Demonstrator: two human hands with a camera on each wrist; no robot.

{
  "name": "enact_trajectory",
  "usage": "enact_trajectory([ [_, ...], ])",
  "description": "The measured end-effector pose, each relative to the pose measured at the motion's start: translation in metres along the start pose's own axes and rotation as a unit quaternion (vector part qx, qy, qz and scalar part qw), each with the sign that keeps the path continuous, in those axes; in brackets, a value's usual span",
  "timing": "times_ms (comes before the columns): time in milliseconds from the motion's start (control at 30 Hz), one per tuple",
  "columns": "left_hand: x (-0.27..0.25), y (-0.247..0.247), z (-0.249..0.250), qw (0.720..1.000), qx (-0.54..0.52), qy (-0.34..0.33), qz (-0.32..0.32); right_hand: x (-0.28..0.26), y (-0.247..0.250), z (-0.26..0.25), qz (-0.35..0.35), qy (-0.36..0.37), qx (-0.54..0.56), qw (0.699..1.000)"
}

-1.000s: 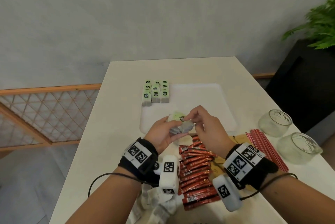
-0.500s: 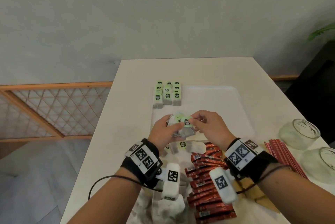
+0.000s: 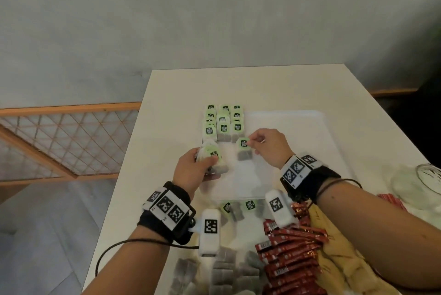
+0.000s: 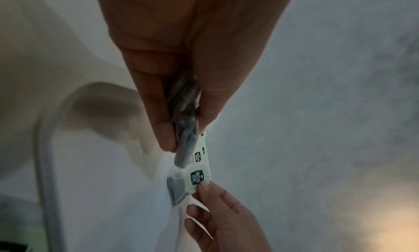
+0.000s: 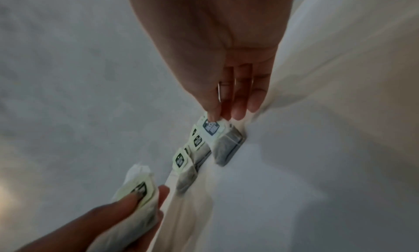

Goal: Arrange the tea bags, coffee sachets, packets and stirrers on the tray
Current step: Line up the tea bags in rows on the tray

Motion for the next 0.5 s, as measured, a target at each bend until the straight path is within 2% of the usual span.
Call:
enact_trajectory([
  [200,0.015,0.002,0.000,1.000,0.017,-0.006,0.004,0.032,0.001,-0.010,0.019,0.010,-0.007,1.000],
  [500,0.013,-0.004,0.000,1.000,0.007,0.000,-0.004,0.037,0.002,-0.008,0.037,-0.002,0.015,0.999],
])
Point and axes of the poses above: each hand's wrist, its own x-axis towards the middle knuckle, its own y-axis out of the back of the hand, z = x × y, the point moved 8 cm from there along x, towards the middle knuckle, and after that the axes turned 3 degrees about z, right-handed, at the moved point
